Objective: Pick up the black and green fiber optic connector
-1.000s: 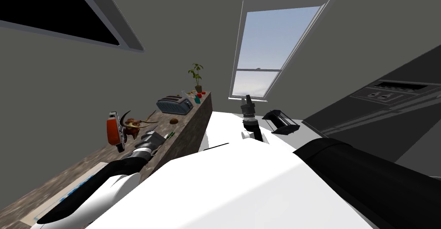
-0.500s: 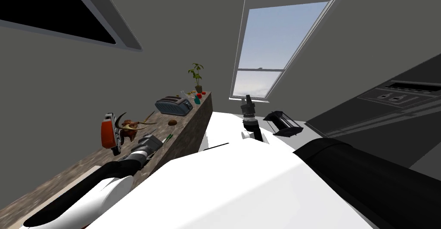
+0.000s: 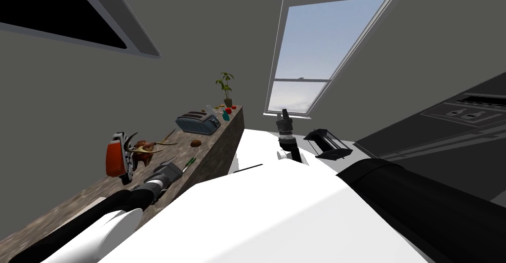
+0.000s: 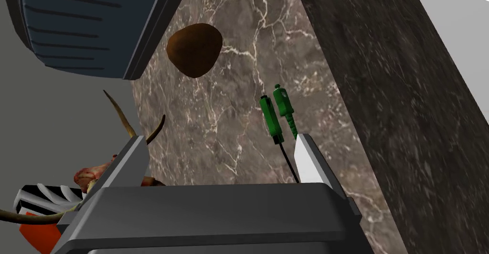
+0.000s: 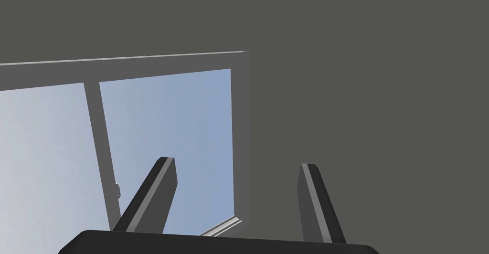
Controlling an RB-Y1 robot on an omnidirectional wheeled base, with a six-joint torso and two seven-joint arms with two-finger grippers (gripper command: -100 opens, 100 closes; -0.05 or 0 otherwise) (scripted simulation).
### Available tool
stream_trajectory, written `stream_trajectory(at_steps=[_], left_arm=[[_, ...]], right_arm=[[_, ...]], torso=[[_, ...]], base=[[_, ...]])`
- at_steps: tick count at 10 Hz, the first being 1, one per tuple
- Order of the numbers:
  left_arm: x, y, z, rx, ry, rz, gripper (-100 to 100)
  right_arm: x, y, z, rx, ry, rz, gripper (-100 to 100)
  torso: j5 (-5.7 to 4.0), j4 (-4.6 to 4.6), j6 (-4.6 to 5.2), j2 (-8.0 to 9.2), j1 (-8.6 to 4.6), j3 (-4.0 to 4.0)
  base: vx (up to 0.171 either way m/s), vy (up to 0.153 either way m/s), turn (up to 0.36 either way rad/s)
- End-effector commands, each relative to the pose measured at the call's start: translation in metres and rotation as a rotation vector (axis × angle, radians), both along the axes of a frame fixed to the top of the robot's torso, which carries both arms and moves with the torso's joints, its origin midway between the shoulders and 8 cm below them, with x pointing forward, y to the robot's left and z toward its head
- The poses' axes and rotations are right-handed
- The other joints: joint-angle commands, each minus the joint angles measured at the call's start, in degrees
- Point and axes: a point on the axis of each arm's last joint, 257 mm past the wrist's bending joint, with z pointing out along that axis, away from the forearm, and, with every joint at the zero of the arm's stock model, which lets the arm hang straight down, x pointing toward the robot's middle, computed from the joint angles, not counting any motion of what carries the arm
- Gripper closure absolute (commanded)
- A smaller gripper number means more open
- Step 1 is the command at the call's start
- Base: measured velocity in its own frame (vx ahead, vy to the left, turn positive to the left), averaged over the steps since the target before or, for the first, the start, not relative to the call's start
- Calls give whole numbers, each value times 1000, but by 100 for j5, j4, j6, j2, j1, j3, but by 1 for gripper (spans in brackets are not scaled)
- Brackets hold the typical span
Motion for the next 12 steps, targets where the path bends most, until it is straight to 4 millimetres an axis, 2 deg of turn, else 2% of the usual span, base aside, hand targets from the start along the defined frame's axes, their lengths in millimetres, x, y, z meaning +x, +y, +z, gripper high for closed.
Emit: stream_trajectory(at_steps=[1,2,4,7,9,10,12], left_arm=[[-10,6,-9,-20,49,21,-100],[-20,15,-14,-47,81,55,-100],[-28,15,-23,-54,125,61,-100],[-58,32,-37,-111,220,137,-100],[-66,31,-44,-118,259,143,-100],[-78,39,-47,-144,292,180,-100],[-85,38,-52,-149,324,185,-100]], right_arm=[[0,0,0,0,0,0,0],[0,0,0,0,0,0,0],[0,0,0,0,0,0,0],[0,0,0,0,0,0,0],[0,0,0,0,0,0,0],[0,0,0,0,0,0,0],[0,0,0,0,0,0,0]], torso=[[0,0,0,0,0,0],[1,-1,2,-3,2,-2],[1,-3,2,-8,2,-6],[0,-1,1,0,3,-1],[1,-2,2,-7,6,-5],[2,0,2,4,7,1],[2,-1,2,-1,9,-1]], base=[[70,-14,23],[87,-11,20],[58,-11,5],[67,-9,9],[59,-3,1],[61,2,-5],[47,4,1]])
